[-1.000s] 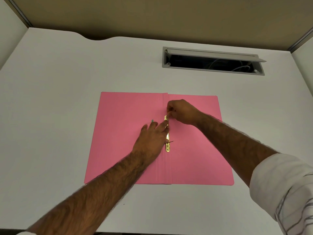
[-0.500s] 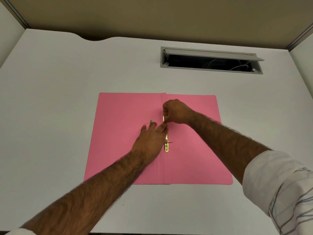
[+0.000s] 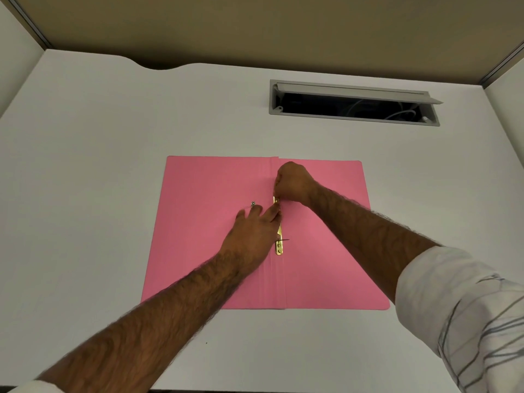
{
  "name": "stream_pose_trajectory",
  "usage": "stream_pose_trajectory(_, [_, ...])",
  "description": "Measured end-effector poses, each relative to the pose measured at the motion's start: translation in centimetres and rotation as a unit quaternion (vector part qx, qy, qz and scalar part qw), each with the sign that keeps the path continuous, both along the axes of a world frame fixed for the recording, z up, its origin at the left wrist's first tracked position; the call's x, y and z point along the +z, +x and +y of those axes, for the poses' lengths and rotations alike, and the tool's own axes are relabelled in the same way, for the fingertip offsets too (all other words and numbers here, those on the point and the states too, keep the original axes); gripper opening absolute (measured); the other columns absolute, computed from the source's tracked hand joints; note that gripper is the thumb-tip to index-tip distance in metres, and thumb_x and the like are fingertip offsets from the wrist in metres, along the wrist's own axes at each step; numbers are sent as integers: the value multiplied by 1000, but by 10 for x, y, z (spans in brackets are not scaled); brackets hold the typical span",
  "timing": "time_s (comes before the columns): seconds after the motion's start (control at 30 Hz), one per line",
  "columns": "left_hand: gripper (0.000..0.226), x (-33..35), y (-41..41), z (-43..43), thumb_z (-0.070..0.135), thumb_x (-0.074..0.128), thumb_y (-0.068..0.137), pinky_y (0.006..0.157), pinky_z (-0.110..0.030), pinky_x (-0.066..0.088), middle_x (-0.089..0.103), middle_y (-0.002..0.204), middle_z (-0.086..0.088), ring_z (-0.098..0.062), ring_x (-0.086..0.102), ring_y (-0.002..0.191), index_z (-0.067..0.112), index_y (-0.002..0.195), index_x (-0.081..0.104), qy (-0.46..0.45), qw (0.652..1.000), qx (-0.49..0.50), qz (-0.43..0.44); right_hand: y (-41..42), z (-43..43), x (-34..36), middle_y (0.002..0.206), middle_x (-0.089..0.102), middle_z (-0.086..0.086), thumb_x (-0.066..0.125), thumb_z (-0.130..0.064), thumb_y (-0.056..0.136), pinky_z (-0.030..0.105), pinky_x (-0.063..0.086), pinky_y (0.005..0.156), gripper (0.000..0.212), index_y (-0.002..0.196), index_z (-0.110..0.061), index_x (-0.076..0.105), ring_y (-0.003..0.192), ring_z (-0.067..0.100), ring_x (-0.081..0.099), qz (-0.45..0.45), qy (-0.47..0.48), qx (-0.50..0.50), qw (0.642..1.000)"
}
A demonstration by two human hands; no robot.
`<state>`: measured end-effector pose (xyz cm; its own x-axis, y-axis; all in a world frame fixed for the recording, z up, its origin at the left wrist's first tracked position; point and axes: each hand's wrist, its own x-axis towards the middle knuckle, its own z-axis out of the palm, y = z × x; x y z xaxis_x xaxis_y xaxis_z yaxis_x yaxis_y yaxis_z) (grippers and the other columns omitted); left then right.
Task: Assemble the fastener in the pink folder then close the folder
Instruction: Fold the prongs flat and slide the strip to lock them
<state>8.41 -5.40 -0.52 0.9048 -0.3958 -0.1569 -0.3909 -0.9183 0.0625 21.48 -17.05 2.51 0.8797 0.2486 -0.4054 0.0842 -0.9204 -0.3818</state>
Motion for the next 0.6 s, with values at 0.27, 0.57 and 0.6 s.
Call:
stream_pose_trajectory(0.27, [56,2,4,6,12,72,84,82,-49,54,50,146,-3,-30,58,110,14,138,55,-17,1000,-4,-6,-7,-13,-16,86,64,4,73,-6,79,26,52,55,22,99,1,67,74,19,64,-18,125,-208,970])
stream_pose_trajectory(0.57, [49,16,8,4,26,58,97,90,-51,48,30,163,-2,-30,49,125,21,144,47,-21,1000,-4,1,-106,-41,6,97,73,2,60,-3,90,31,56,81,22,105,-12,74,87,18,67,-26,209,-163,964])
stream_pose_trajectory(0.6, [49,17,8,4,25,58,97,90,-51,48,29,163,-1,-30,48,126,22,145,46,-19,1000,-3,2,-119,-41,9,95,74,2,62,-4,89,30,56,80,22,104,-13,75,86,18,68,-5,225,-156,962])
